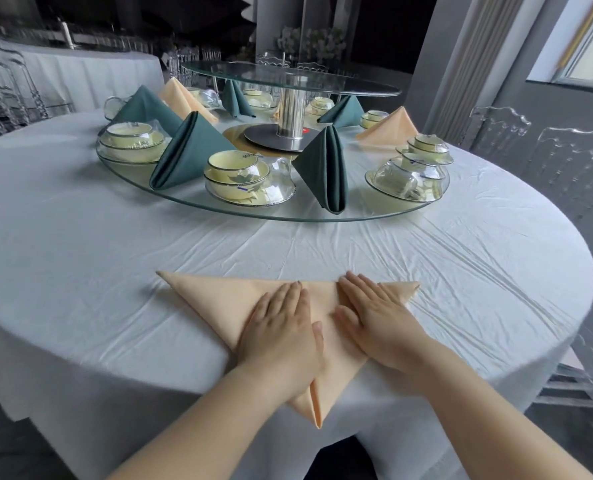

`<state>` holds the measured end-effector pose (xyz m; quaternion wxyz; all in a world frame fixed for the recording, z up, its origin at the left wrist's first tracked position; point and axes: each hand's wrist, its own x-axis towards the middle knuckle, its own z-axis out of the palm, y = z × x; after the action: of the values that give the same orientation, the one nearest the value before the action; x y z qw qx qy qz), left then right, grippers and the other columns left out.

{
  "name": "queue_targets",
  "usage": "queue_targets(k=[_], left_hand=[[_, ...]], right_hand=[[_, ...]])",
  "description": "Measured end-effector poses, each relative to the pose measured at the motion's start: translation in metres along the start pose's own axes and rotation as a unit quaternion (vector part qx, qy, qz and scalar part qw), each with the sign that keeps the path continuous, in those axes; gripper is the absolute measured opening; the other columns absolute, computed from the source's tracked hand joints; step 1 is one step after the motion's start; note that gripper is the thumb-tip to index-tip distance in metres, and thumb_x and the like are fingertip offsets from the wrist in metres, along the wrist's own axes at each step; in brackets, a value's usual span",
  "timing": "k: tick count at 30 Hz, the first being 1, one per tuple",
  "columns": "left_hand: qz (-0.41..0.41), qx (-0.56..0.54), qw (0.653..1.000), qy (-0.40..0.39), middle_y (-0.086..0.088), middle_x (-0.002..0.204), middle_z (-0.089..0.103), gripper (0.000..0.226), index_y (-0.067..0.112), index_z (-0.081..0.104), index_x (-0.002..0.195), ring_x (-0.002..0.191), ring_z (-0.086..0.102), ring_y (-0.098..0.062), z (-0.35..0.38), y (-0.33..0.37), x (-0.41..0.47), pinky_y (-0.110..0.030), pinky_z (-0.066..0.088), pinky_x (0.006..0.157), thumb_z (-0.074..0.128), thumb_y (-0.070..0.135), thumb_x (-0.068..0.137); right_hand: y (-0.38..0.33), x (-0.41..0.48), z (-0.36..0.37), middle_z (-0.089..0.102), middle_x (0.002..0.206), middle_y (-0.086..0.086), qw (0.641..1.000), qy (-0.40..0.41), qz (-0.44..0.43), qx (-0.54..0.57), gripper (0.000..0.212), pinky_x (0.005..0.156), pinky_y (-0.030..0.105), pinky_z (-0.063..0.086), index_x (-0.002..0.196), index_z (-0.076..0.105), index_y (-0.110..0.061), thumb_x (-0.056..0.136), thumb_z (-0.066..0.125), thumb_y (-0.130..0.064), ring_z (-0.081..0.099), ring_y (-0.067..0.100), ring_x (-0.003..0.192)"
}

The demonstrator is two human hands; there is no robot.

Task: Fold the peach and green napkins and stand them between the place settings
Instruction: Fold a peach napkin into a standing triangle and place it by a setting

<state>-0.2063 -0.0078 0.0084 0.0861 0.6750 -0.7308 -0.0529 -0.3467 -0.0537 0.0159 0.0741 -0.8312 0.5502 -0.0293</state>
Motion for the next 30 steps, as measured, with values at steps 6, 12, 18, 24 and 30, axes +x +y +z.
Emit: queue_targets(k=[6,12,18,24,30], left_hand=[[0.001,-0.027,1.0,0.002,0.0,0.156,-0.005,0.057,0.012,-0.001,0.147,0.142,-0.006,-0.009,0.0,0.0,0.001,-0.024,-0.009,0.112,0.019,0.034,0.099],[0.005,-0.278,0.953,0.117,0.002,0.149,0.03,0.061,0.013,0.031,0.141,0.137,0.024,-0.008,-0.005,-0.006,0.0,-0.009,0.009,0.104,0.019,0.039,0.087],[-0.033,-0.355,0.922,0.153,-0.001,0.147,0.032,0.043,0.011,0.032,0.14,0.135,0.027,-0.011,-0.01,-0.017,0.002,-0.007,0.013,0.1,0.036,0.01,0.097],[-0.054,-0.05,0.997,0.019,0.006,0.156,0.003,0.054,0.019,0.008,0.147,0.142,-0.001,-0.007,-0.01,-0.051,0.009,-0.024,-0.004,0.112,0.019,0.041,0.099],[-0.173,0.047,0.984,-0.017,0.002,0.156,0.0,0.062,0.017,0.004,0.147,0.143,-0.001,-0.011,-0.025,-0.12,-0.001,-0.033,-0.003,0.114,0.014,0.05,0.096]], right_hand=[[0.029,-0.018,-0.012,0.001,0.155,-0.003,0.996,-0.008,0.089,-0.024,0.055,0.112,0.024,-0.006,0.146,0.006,-0.018,0.098,0.024,-0.038,-0.002,0.009,0.142],[-0.017,0.001,-0.02,0.011,0.154,0.001,0.993,0.1,-0.027,0.058,0.054,0.109,0.018,-0.004,0.144,0.02,-0.016,0.091,0.03,-0.022,0.008,0.011,0.142],[-0.046,0.006,0.003,0.013,0.154,-0.009,0.989,-0.015,-0.108,0.099,0.051,0.112,0.021,-0.003,0.145,0.012,-0.023,0.098,0.029,-0.032,0.007,0.004,0.141],[-0.048,0.01,0.009,0.002,0.154,-0.013,0.994,-0.008,-0.109,0.017,0.089,0.109,0.017,-0.008,0.145,0.009,-0.029,0.065,-0.009,-0.06,-0.001,0.003,0.141],[-0.045,0.01,0.012,0.003,0.154,-0.013,0.993,0.022,-0.113,0.021,0.101,0.102,0.011,-0.009,0.145,0.01,-0.029,0.052,-0.012,-0.061,0.0,0.002,0.141]])
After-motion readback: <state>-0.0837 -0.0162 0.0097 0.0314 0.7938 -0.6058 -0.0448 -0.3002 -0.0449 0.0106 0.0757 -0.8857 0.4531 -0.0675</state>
